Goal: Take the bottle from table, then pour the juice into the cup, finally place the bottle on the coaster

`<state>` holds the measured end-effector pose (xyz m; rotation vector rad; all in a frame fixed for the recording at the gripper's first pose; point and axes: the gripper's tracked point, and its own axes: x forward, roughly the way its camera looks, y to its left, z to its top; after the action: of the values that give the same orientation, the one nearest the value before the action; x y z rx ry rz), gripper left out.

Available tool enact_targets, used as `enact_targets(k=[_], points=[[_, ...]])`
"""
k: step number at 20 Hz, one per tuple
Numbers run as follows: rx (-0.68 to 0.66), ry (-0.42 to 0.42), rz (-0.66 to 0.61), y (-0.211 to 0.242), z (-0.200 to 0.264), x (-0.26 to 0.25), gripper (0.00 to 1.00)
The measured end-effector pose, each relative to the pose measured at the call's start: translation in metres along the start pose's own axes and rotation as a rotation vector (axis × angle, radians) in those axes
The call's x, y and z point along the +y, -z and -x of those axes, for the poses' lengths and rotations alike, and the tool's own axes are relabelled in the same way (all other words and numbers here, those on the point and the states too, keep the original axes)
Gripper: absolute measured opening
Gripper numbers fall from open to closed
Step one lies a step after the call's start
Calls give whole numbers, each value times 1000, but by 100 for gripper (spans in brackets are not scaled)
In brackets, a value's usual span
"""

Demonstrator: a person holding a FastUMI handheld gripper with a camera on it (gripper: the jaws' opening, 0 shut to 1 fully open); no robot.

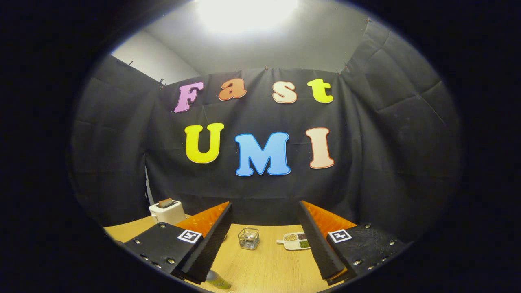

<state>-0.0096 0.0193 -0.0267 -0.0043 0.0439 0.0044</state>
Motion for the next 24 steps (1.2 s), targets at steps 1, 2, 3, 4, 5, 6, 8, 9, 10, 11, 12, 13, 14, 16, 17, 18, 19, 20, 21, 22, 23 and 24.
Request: enact_targets(k=[1,2,3,4,5,6,8,9,10,11,12,13,14,16,17,18,19,20,21,22,23,24], points=[[2,-11,-1,6,3,8,97],[4,-28,-8,12,6,16,97],[5,-43,-16,20,9,24,97],[0,-55,-23,26,12,32,97],[-7,-61,-22,35,15,38,97],[-11,-67,-15,42,18,44,97],[-21,-62,4,60,20,53,98],[-17,-63,8,69,22,59,97],[-14,-73,6,78,24,66,97],[-10,-81,5,86,24,72,97],[-2,-81,5,94,24,76,98],[3,-87,3,102,24,80,98],[11,-96,-7,110,24,86,98],[37,-119,-32,131,24,100,98],[47,-128,-40,140,23,106,98],[49,-132,-40,149,23,111,98],[54,-137,-33,159,22,115,98],[65,-144,-27,171,22,121,98],[77,-150,-18,184,21,126,98],[87,-147,-13,195,22,129,98],[92,-146,-7,204,23,132,98],[98,-143,-3,212,22,135,98]])
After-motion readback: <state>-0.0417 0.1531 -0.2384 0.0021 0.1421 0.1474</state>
